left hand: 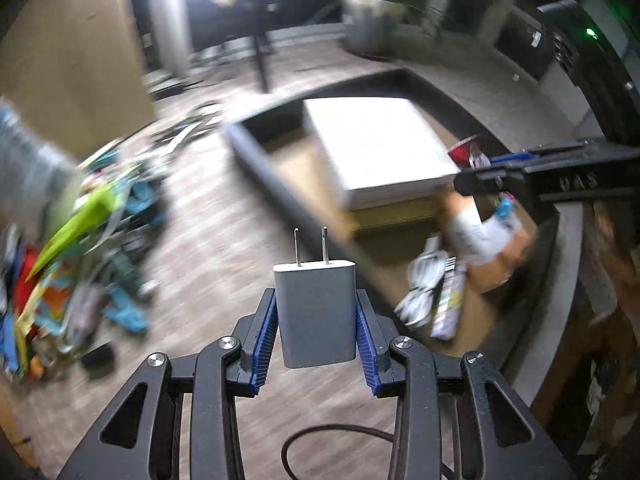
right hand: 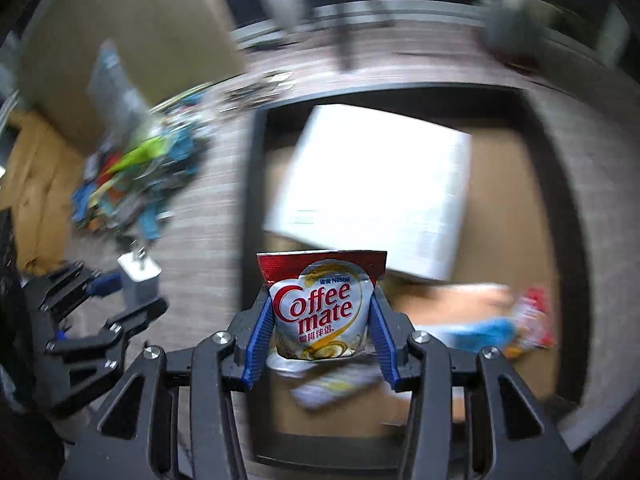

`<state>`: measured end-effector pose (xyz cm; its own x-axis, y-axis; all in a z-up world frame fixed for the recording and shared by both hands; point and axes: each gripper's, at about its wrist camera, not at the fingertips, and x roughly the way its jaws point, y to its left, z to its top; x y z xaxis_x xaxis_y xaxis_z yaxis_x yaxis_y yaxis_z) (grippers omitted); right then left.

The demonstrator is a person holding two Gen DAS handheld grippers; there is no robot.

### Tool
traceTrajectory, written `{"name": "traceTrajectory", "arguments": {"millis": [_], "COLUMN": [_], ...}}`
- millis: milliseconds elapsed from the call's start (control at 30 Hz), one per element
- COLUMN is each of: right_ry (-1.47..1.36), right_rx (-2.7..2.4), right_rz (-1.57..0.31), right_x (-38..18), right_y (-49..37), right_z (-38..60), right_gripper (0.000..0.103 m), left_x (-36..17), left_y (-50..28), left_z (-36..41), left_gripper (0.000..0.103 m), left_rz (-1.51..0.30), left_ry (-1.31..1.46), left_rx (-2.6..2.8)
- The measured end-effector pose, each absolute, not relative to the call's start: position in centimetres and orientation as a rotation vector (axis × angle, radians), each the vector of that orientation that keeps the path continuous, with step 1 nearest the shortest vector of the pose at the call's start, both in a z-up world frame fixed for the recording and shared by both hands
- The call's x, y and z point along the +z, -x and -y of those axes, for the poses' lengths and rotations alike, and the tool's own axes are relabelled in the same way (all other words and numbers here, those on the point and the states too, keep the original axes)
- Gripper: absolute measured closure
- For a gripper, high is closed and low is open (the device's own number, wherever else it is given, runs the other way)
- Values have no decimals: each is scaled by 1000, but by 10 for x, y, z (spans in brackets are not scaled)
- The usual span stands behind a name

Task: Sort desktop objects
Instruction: 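Carry the charger and pouch over the tray and open both tools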

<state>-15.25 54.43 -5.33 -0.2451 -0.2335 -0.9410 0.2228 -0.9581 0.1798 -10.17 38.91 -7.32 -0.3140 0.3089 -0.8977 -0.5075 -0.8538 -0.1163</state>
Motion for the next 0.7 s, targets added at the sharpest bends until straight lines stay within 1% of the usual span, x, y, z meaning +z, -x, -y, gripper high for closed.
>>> {"name": "traceTrajectory", "arguments": {"millis": [200, 400, 467, 500, 567, 600, 633, 700], "right_ry": [-1808, -1831, -1833, -1832, -1831, -1833, -1836, -1836], "right_rx": [-2376, -2414, -2420, -2426, -2436, -2441, -2446, -2458], "right_rz": [89, 105, 87, 71, 35, 18, 2, -31], "right_x": [-58, -62, -61, -61, -61, -60, -61, -59], "right_y": [154, 152, 151, 150, 150, 150, 151, 151], "right_z": [-622, -650, -650, -650, -649, -648, -646, -643], "right_gripper": [59, 58, 56, 52, 50, 47, 42, 38], "left_x": [-73, -72, -73, -72, -72, -70, -68, -65], "left_y": [90, 87, 86, 86, 87, 87, 86, 85], "left_z": [-446, -472, -477, -478, -480, -480, -478, -476], "left_gripper": [68, 68, 67, 67, 58, 46, 40, 39], "left_rz": [-304, -340, -343, -345, -356, -356, -354, -355], "left_ry": [1400, 1391, 1403, 1405, 1407, 1405, 1398, 1388], "left_rx": [2124, 2109, 2104, 2111, 2127, 2133, 2140, 2149]}}
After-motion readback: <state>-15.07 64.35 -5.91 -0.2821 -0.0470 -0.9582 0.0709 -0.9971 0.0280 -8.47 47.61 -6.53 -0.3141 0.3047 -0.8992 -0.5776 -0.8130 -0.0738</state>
